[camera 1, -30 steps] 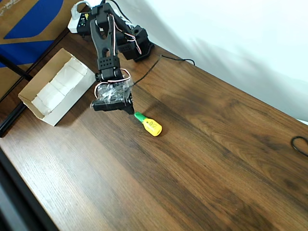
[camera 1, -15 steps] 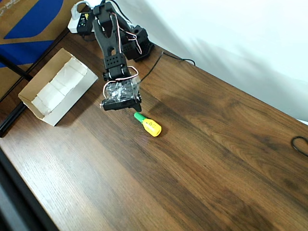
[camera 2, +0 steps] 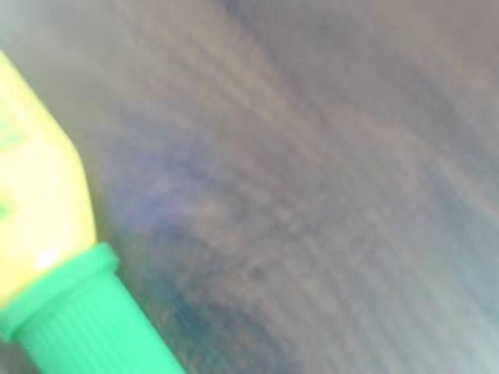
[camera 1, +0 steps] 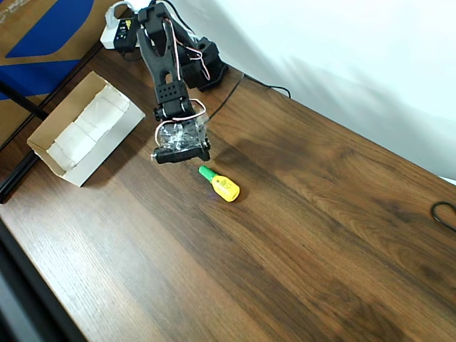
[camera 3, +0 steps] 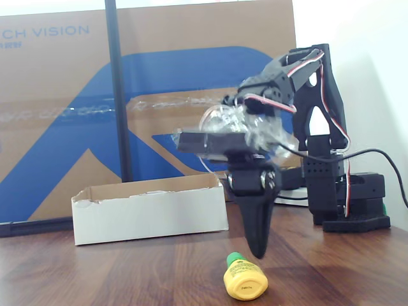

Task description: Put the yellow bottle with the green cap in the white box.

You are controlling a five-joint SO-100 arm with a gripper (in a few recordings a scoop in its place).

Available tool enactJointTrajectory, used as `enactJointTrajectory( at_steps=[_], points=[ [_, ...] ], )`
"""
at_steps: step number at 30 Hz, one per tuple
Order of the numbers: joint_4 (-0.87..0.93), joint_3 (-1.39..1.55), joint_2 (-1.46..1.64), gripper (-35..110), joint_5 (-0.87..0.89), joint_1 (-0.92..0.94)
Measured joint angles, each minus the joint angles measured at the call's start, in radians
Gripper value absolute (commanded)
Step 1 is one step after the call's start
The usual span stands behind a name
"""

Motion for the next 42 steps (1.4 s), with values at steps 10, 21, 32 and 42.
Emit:
enactJointTrajectory(
  at_steps=[10,21,32,42],
  points=[
    [0.018,0.014,0.002,0,0.0,0.048],
    [0.018,0.014,0.002,0,0.0,0.023],
    [0.037,0.015,0.04,0,0.02,0.0],
    [0.009,0.069,0.048,0,-0.012,0.08]
  ],
)
